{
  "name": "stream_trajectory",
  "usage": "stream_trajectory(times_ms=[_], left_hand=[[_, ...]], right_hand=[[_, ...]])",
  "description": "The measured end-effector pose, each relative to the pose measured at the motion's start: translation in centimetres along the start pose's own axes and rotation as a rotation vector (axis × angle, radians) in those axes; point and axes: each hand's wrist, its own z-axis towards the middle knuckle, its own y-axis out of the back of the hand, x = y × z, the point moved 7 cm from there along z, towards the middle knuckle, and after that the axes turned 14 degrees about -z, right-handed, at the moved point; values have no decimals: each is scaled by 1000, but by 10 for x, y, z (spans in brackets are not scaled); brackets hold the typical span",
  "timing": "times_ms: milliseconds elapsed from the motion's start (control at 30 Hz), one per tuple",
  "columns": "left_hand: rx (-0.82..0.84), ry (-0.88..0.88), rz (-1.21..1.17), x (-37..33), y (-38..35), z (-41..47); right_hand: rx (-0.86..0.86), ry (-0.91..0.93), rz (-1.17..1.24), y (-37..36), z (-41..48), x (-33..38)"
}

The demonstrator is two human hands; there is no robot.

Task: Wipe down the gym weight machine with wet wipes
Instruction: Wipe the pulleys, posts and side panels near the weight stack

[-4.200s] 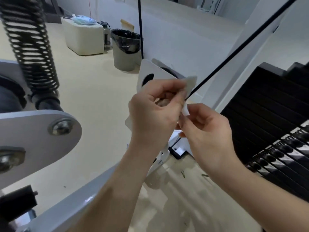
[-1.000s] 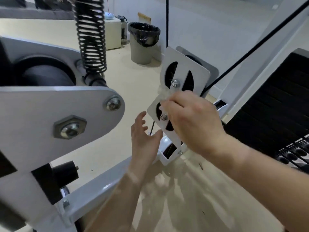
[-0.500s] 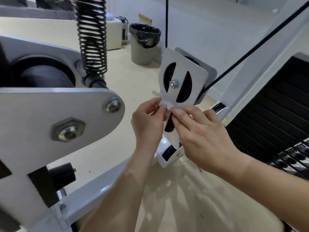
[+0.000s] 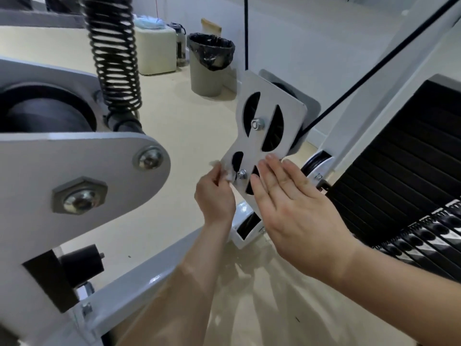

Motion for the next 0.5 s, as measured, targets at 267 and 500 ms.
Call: stream_trajectory(times_ms=[267,500], left_hand=[[-126,-22,-62,-11,29,-24],[177,-283,-79,-60,-12,-49]], right_hand=[[8,80,66,1,-4,-10],[-20,41,91,0,-6,-10]])
